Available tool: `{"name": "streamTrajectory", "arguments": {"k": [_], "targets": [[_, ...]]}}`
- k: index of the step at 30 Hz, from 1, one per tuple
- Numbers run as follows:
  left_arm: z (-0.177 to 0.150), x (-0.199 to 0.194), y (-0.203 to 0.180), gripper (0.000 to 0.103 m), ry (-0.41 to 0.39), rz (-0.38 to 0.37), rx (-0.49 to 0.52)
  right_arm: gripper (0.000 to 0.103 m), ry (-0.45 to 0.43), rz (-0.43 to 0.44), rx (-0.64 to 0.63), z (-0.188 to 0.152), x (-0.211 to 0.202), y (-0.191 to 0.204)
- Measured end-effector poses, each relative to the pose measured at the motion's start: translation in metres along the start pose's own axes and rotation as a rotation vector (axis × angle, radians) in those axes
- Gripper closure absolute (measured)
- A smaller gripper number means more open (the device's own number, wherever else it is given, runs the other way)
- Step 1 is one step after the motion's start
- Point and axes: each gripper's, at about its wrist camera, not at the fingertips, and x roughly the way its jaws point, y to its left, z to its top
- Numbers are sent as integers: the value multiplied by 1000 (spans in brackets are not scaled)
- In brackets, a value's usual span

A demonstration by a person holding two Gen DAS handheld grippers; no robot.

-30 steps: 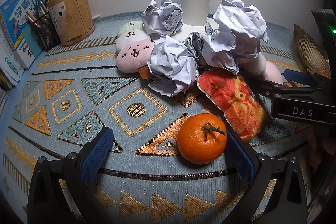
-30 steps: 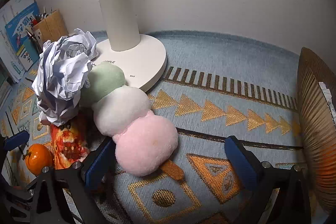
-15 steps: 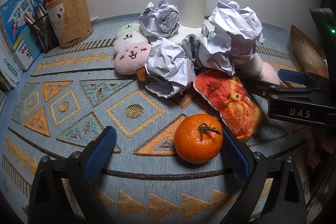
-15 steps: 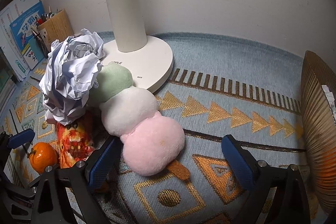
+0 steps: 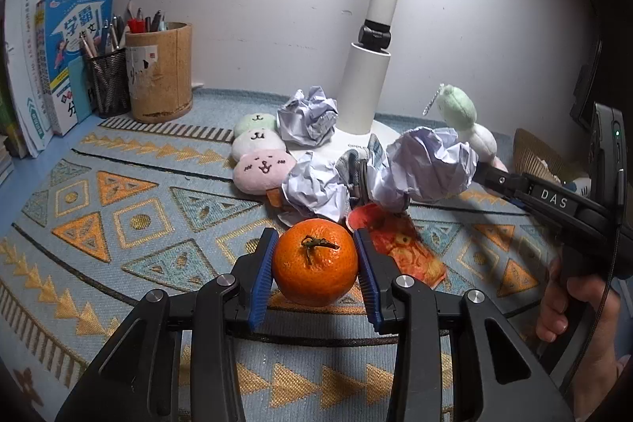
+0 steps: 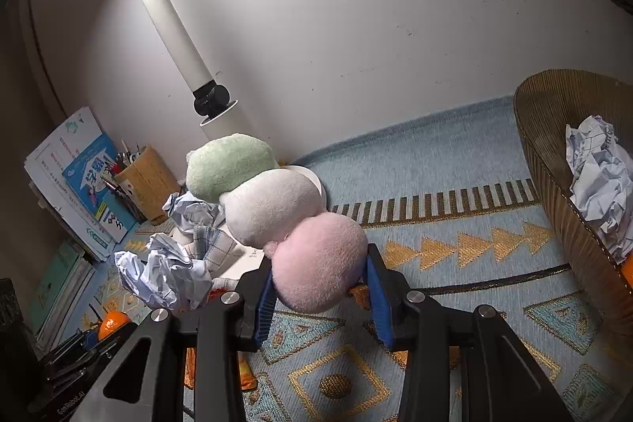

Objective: Organize objects
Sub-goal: 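Grasp the second tangerine with the left gripper while the right gripper grasps the pastel dango plush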

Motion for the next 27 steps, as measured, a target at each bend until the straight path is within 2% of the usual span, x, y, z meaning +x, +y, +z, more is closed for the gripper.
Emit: {"name": "streamTrajectory", "arguments": {"k": [4,27], "targets": [[-1,-13,7,67,-64,-1,-44,63,-44,-9,-20,-1,-13,6],[-2,-13,-2,67,-67,8,1,63,-72,-43,22,-2,-23,4]]}}
